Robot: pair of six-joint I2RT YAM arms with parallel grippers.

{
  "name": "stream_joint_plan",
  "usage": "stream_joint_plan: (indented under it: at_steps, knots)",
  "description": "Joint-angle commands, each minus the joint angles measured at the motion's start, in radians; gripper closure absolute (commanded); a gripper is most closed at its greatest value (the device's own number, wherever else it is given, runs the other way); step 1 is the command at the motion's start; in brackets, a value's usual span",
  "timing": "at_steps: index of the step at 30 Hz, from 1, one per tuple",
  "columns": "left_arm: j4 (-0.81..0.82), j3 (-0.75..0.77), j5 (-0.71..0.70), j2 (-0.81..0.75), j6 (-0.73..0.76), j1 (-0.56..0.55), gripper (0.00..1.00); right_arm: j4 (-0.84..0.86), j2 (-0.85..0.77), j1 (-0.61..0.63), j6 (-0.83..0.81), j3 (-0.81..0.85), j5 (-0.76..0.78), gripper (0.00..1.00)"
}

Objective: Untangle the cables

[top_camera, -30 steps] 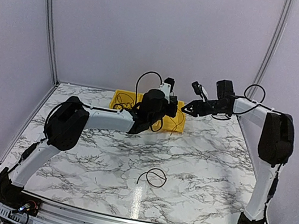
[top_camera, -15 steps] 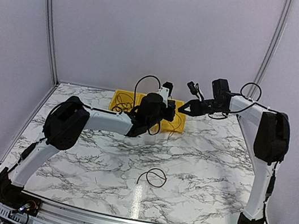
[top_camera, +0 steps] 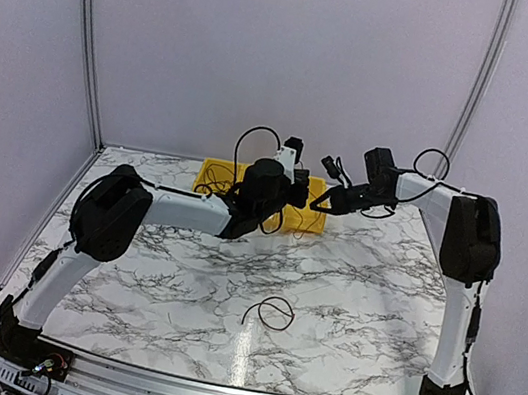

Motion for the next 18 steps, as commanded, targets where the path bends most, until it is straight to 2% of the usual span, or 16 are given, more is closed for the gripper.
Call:
stream_joint_plan:
  at_steps: [1,3,5,12,15,18]
  knots:
    - [0.044,-0.03,-0.015,-0.062,-0.006,0.003,0.9,-0.003,0.002,0.009,0.0,0.058,-0.039,1.0]
    - [0.048,-0.085,-0.036,-0.089,-0.031,0.003,0.67,0.007,-0.007,0.008,0.002,0.076,-0.045,1.0]
    - [0.069,-0.188,-0.048,-0.139,-0.066,0.001,0.55,0.014,-0.01,0.005,0.005,0.106,-0.037,1.0]
    - [0.313,-0.74,-0.038,-0.405,-0.161,-0.021,0.4,0.082,0.032,-0.026,0.075,0.199,-0.002,1.0]
    - [0.363,-0.943,-0.036,-0.488,-0.225,-0.048,0.39,0.109,0.075,-0.04,0.092,0.244,0.036,1.0]
    - [0.428,-1.077,-0.056,-0.533,-0.24,-0.104,0.39,0.129,0.132,-0.053,0.112,0.292,0.056,1.0]
